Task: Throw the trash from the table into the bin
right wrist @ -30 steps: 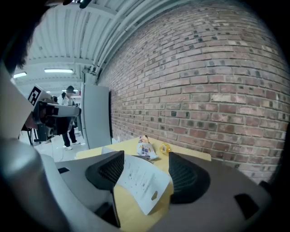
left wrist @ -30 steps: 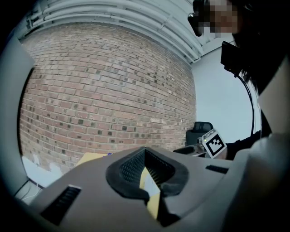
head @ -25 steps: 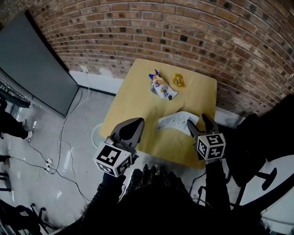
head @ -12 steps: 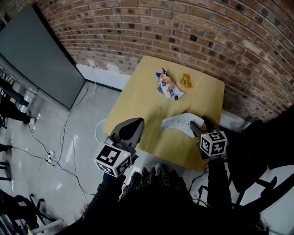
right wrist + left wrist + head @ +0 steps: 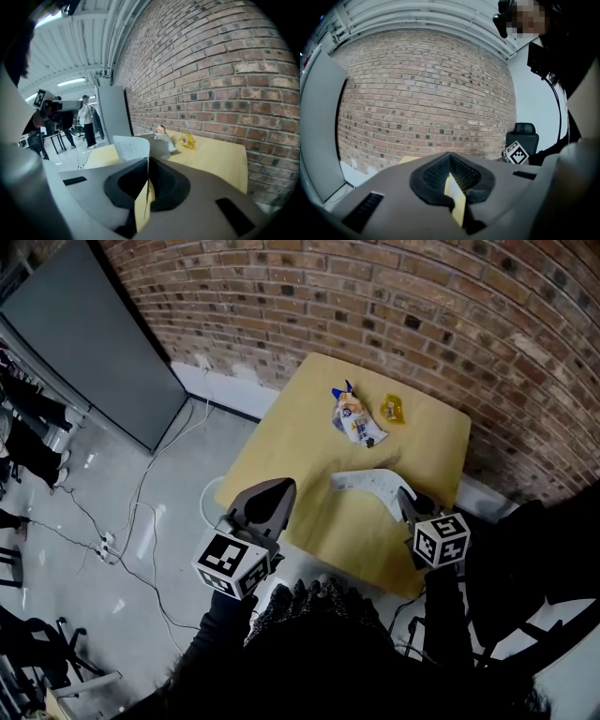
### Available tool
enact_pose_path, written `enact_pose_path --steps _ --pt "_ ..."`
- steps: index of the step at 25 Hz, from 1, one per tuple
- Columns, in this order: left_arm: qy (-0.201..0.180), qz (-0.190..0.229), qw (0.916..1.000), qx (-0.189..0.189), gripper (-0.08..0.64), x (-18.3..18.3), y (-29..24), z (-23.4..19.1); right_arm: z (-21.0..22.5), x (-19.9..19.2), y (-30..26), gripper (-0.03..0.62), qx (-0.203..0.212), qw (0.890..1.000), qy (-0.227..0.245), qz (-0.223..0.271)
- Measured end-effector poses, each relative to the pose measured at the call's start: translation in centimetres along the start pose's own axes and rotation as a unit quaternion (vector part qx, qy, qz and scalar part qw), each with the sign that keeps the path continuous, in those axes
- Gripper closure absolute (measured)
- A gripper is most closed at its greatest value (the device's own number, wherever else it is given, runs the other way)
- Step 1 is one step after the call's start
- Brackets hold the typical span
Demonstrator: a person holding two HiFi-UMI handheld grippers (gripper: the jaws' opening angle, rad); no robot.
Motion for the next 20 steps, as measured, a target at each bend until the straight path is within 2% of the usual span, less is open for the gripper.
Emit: enact_pose_path --steps 7,14,20 --pt "-0.003 0.006 0.9997 0.023 0.555 -0.1 1.0 -0.4 -1.6 2.5 -1.1 0.580 0.060 0.998 0.021 0.027" --pt "0.000 0.008 0.9970 0.077 0.555 -0.3 3.3 -1.3 -3.4 4.7 -3.9 0.580 0.105 0.993 0.046 0.042" --pt "0.009 0.012 0.9912 0.132 0.555 -0.6 6.5 -3.6 -6.1 6.1 -6.9 0.580 0.141 0.987 0.068 0.042"
Point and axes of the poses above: the fingertips, and each gripper's own axes: y backward along the fingers, z to its right, x out of its top, the point moved 8 cm from there along y, backward along the fingers, and after that the axes turned 3 degrees about x, right-handed, at the moved point
